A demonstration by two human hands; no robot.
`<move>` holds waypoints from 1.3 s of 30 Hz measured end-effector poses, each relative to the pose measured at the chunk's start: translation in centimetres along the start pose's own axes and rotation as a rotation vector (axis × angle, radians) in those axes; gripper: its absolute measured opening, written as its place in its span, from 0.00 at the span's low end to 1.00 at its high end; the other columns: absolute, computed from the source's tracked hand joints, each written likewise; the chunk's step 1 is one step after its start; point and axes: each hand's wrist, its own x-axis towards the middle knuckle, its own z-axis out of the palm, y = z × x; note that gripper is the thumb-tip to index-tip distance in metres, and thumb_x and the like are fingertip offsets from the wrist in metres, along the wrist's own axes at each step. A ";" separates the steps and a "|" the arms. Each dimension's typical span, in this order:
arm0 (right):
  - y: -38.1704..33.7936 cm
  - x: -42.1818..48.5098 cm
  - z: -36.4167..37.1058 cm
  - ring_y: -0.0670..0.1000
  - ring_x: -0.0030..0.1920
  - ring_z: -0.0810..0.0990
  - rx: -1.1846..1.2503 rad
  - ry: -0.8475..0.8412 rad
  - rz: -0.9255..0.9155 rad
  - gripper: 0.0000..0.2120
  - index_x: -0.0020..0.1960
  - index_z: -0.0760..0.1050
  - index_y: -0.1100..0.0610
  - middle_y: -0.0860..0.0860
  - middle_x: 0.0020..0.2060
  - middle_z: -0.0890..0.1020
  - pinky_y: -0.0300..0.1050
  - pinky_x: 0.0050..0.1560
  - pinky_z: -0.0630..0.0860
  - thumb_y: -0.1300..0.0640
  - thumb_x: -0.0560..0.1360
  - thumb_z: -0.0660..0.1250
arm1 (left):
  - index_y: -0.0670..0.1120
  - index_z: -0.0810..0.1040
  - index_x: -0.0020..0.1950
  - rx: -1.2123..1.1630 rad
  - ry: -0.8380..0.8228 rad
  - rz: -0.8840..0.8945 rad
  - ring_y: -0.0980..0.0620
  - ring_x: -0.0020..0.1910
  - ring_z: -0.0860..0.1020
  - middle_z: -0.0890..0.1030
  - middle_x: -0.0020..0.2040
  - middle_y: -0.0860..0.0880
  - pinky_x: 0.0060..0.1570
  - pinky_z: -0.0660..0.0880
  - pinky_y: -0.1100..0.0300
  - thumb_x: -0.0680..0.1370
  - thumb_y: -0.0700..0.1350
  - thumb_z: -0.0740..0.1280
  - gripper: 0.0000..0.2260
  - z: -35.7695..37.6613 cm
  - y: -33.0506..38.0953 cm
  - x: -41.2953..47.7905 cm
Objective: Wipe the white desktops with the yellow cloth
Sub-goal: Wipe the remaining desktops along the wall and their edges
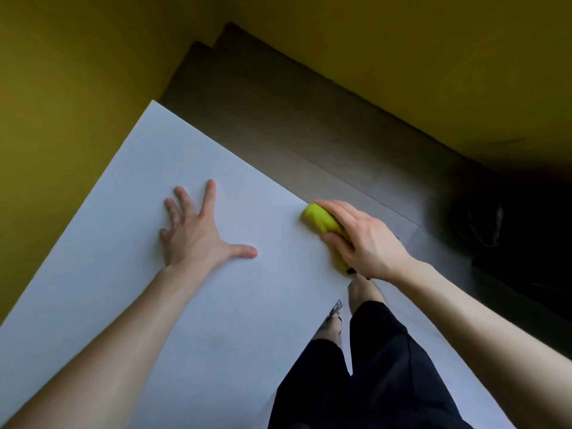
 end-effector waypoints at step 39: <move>-1.5 -1.4 2.4 0.60 0.64 0.80 -0.041 0.195 0.137 0.24 0.79 0.68 0.44 0.45 0.74 0.76 0.57 0.62 0.78 0.49 0.84 0.67 | 0.65 0.39 0.85 -0.016 0.036 -0.019 0.32 0.86 0.46 0.42 0.88 0.41 0.74 0.68 0.27 0.51 0.78 0.81 0.74 0.3 -0.2 1.1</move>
